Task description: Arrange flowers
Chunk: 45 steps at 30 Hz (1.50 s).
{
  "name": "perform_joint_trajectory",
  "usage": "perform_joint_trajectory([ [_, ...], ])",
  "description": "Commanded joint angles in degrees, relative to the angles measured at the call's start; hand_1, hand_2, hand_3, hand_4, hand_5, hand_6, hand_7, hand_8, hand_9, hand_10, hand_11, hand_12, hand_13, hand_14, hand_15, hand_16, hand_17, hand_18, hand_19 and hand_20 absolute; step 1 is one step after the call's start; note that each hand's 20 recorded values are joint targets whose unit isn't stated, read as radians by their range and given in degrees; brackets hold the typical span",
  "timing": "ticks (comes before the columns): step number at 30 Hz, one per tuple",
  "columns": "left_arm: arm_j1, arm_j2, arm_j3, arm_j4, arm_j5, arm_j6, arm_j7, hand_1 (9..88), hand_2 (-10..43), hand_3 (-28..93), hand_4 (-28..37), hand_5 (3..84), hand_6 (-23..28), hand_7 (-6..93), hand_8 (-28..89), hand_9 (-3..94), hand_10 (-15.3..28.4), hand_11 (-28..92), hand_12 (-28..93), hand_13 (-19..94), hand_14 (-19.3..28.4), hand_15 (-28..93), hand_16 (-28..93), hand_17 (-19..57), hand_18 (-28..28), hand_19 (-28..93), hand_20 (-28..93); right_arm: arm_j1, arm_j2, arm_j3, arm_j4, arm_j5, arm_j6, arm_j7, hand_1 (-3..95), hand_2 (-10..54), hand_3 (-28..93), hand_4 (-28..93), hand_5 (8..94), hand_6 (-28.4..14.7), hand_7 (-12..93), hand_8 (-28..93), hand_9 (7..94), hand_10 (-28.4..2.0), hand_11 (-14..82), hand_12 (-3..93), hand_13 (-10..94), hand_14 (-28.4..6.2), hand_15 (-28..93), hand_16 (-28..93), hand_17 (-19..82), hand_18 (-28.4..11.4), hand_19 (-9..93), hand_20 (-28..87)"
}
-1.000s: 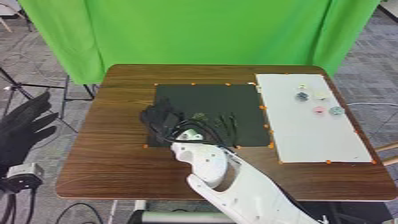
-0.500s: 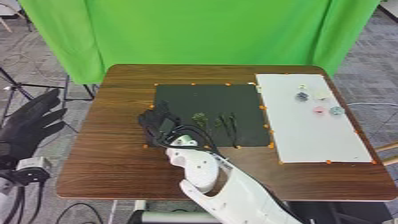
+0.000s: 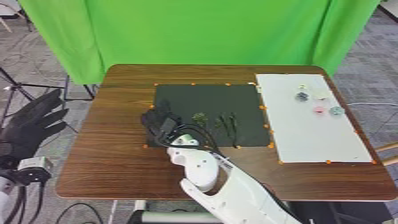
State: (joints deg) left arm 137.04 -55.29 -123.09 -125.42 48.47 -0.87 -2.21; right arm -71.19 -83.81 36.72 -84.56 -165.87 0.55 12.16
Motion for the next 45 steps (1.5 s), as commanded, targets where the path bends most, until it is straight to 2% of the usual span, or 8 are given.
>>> perform_joint_trajectory([
  [1,0.57,-0.29,-0.13,-0.13,-0.06,-0.67,-0.50,21.1,-4.3,70,-28.3,20.0,-1.3,18.8,-10,18.3,7.1,8,20,16,9.5,15,7,-9.3,18.7,37,8,-0.07,-0.27,0.25,-0.67,-0.77,-1.79,0.94,42.7,-9.5,82,-28,64.5,1.6,40,4,75.6,-6.6,15.8,38.8,64,-5.6,68,38,21,-19.9,74,53],
  [8,1.00,-0.80,-0.41,-0.32,-0.03,-0.46,-0.37,21.1,-4.3,70,-28.3,20.1,-1.1,18.8,-10,18.3,7.1,9,20,16,9.6,15,7,-9.3,18.7,37,8,0.02,0.11,0.09,-2.36,-0.45,-4.51,1.81,40.0,-9.5,84,-28,64.3,1.4,37,4,73.3,-7.8,19.9,34.5,63,-6.2,69,36,20,-20.0,73,53],
  [13,3.00,-2.49,-1.49,-1.40,0.28,0.34,1.09,21.9,-4.2,71,-28.3,20.8,0.0,18.9,-10,18.1,7.5,10,20,15,10.4,16,7,-9.6,18.9,37,8,1.15,2.26,0.68,-6.80,3.11,-2.21,1.84,35.8,-9.5,86,-28,61.0,1.3,36,0,68.2,-8.8,27.3,25.7,60,-6.6,72,32,19,-20.3,73,54],
  [22,5.27,-5.49,-1.36,-2.33,0.72,0.80,3.26,22.5,-4.0,71,-28.3,21.2,0.7,18.8,-10,17.6,8.1,11,20,14,11.4,18,6,-10.2,19.1,38,8,2.86,11.15,9.33,-14.76,11.30,-0.97,2.46,34.0,-9.5,86,-28,57.5,1.0,38,-9,62.8,-9.1,33.4,26.5,58,-7.1,73,31,18,-20.1,73,53],
  [29,4.65,-5.77,-0.28,-2.03,0.69,-0.06,3.48,22.6,-3.9,71,-28.3,21.3,0.8,18.8,-10,17.5,8.3,12,19,14,11.6,19,5,-10.4,19.2,38,8,1.24,21.09,17.59,-12.64,12.96,-0.14,7.96,32.4,-9.5,87,-28,49.1,-0.8,37,-16,53.3,-10.2,33.0,26.0,51,-7.1,66,26,15,-19.5,72,53],
  [32,4.46,-6.18,0.35,-2.09,-0.59,-0.16,4.17,22.6,-3.9,71,-28.3,21.3,0.8,18.6,-9,17.4,8.4,12,19,14,11.6,19,5,-10.4,19.2,38,8,-0.22,25.18,20.44,-10.75,13.07,-0.55,10.39,32.2,-9.5,88,-28,47.5,-1.3,38,-16,51.4,-10.4,32.9,25.9,50,-7.1,63,24,15,-19.5,72,52],
  [35,4.09,-6.21,0.60,-2.00,-0.12,-0.12,4.16,22.7,-3.8,70,-28.3,21.3,0.8,18.7,-9,17.4,8.4,12,19,14,11.6,19,5,-10.4,19.3,38,8,-2.65,28.81,23.96,-10.35,14.37,-1.86,12.25,32.1,-9.5,88,-28,46.4,-1.4,38,-16,50.2,-10.8,32.7,25.8,49,-7.1,62,23,15,-19.4,71,52],
  [45,5.04,-7.05,-0.16,-2.38,-0.09,-0.31,4.48,22.8,-3.7,70,-28.3,21.3,0.8,18.6,-9,17.5,8.5,12,19,14,11.6,19,5,-10.4,19.3,38,8,-7.71,36.24,30.57,-7.41,12.27,-7.62,16.04,31.5,-9.5,88,-28,43.0,-1.9,37,-16,46.5,-11.0,31.0,25.7,45,-7.6,60,22,12,-19.6,68,50],
])
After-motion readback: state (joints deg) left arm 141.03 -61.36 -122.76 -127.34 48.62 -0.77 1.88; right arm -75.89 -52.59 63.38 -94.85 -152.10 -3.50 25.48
